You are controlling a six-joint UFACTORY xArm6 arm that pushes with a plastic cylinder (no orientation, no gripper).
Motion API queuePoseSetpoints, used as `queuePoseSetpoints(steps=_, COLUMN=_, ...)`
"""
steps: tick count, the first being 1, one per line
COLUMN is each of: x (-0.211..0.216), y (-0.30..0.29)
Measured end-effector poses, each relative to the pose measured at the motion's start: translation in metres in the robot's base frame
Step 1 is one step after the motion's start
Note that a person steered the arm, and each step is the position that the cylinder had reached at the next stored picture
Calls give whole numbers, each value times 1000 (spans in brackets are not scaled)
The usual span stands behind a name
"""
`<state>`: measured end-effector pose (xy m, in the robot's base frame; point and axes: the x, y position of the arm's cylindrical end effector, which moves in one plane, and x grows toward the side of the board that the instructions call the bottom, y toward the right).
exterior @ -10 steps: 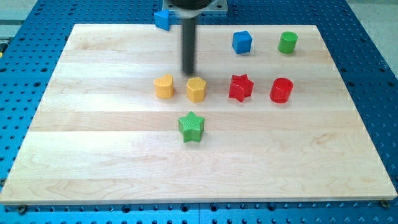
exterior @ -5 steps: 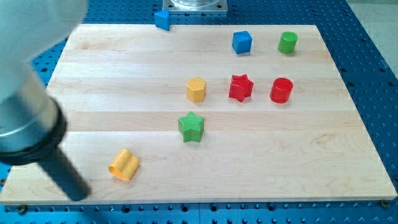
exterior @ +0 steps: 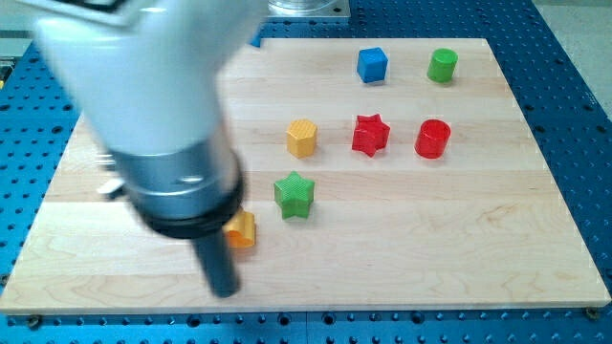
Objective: Place the heart and green star vertical to each other
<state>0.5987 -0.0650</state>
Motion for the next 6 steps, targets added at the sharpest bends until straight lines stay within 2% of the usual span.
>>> queuePoseSetpoints(steps=1, x=-55, y=-4)
queuePoseSetpoints(steps=3, x=-122, y=-45)
queuePoseSetpoints(steps=4, x=-120, y=-56)
queuePoseSetpoints(steps=6, x=-148, y=102)
